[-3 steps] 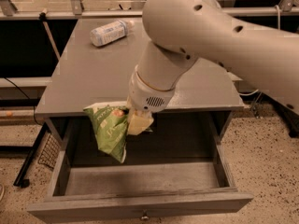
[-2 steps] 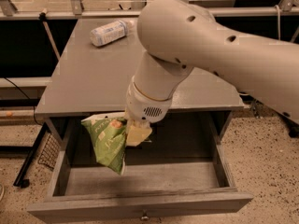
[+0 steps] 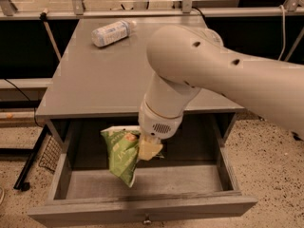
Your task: Place green jalapeno chip bag into top drawer
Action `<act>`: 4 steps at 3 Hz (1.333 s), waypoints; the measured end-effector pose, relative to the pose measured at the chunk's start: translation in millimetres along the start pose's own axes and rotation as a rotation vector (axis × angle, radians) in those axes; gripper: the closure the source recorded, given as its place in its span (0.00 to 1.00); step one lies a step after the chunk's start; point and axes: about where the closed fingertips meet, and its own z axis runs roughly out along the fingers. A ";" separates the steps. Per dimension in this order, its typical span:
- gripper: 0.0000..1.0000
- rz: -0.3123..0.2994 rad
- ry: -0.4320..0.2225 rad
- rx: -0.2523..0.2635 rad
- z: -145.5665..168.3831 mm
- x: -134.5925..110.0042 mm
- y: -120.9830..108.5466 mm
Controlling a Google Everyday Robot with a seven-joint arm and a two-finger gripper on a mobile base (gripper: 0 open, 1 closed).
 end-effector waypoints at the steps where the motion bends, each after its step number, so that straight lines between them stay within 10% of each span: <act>1: 1.00 0.115 0.011 0.056 6.3 21.6 -12.1; 4: 1.00 0.340 0.031 0.205 26.4 78.0 -64.8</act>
Offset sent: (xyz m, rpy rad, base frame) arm 0.0534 -0.0691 -0.0432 -0.0374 -0.0948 -0.4141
